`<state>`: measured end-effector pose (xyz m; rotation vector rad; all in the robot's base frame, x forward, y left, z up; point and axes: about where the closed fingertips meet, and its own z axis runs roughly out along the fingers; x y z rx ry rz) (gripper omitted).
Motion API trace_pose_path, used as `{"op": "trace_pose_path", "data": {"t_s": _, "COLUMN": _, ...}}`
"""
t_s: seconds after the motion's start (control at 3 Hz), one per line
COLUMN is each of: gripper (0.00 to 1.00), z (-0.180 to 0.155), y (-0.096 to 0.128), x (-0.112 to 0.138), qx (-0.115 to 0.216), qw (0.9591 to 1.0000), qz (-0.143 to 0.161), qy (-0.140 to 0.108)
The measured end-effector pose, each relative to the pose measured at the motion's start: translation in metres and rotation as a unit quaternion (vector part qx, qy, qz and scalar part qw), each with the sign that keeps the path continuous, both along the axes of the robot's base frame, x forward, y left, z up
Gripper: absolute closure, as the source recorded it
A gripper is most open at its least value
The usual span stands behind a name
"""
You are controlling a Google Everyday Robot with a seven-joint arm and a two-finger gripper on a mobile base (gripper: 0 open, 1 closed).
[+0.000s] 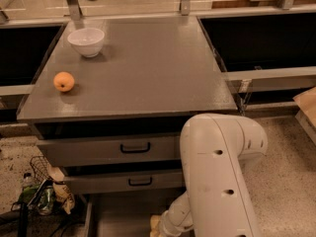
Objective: Place sponge into bottom drawer
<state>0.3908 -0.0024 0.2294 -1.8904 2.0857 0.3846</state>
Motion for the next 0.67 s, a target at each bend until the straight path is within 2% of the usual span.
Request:
{"op": "trace_pose_path", "data": {"t_s": 0.33, "gripper": 1.00, "z": -0.001, "y": 0.000, "x": 0.000, "qx": 0.000, "qw": 1.0000, "qz": 0.000, "qy": 0.001}}
{"op": "trace_pose_path", "data": {"t_s": 0.67, "gripper": 1.00, "z": -0.023, "y": -0.008, "x": 0.004, "qx": 0.000, "qw": 0.9997, "qz": -0.020, "qy": 0.013}}
